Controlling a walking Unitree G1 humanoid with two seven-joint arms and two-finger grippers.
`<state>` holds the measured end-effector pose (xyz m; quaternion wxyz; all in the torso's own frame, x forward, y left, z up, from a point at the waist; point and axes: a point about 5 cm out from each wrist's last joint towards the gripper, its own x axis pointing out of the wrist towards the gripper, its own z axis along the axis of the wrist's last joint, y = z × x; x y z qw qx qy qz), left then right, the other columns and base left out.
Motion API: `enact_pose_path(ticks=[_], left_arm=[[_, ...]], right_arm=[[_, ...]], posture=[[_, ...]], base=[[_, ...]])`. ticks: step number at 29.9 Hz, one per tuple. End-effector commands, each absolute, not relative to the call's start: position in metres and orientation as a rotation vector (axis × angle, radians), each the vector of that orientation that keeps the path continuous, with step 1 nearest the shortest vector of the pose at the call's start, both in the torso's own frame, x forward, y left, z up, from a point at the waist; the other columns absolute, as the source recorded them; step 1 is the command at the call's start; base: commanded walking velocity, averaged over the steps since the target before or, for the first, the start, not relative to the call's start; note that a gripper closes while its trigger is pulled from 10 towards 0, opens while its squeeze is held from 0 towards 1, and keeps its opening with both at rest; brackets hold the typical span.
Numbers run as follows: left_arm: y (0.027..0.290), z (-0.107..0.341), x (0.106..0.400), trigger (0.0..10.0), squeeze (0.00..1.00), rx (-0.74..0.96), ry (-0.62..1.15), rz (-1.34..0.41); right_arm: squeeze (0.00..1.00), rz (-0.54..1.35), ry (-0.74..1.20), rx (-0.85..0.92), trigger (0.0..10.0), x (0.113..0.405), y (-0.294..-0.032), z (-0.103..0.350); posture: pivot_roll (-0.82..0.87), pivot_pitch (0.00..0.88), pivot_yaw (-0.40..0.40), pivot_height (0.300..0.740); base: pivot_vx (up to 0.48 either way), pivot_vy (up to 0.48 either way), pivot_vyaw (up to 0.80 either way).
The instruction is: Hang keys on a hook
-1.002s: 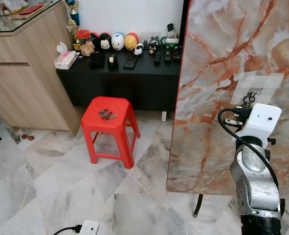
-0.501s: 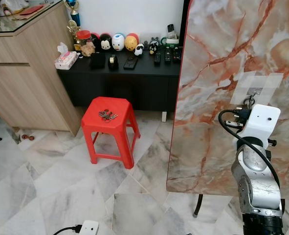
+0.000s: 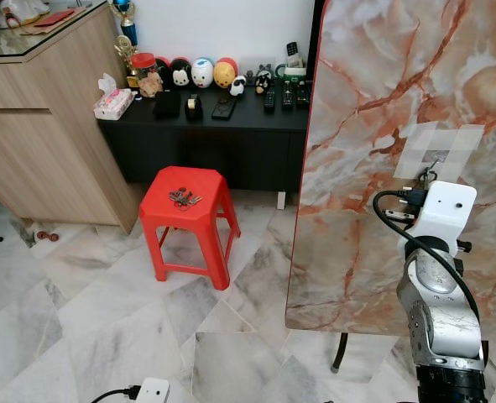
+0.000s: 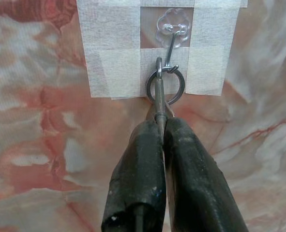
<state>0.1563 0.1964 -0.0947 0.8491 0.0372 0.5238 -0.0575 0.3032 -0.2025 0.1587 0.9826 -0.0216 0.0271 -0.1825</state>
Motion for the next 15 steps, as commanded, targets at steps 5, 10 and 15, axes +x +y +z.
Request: enact_pose_path(ticks=[5, 10, 15], left_arm=[[0.200, -0.097, 0.149, 10.0, 0.00, 0.094, 1.139, -0.125], [0.200, -0.097, 0.149, 10.0, 0.00, 0.094, 1.140, -0.126], [0.200, -0.097, 0.148, 10.0, 0.00, 0.091, 1.142, -0.127]], right_arm=[[1.00, -0.321, 0.021, -0.031, 10.0, 0.309, -0.197, 0.168], [1.00, -0.293, 0.021, -0.044, 10.0, 0.306, -0.193, 0.166], [1.00, -0.261, 0.057, -0.083, 10.0, 0.293, -0.190, 0.156]], posture=[[-0.15, 0.033, 0.034, 0.740], [-0.15, 0.034, 0.034, 0.740], [-0.15, 0.038, 0.032, 0.740]], base=[[0.000, 0.000, 0.00], [0.000, 0.000, 0.00], [0.000, 0.000, 0.00]])
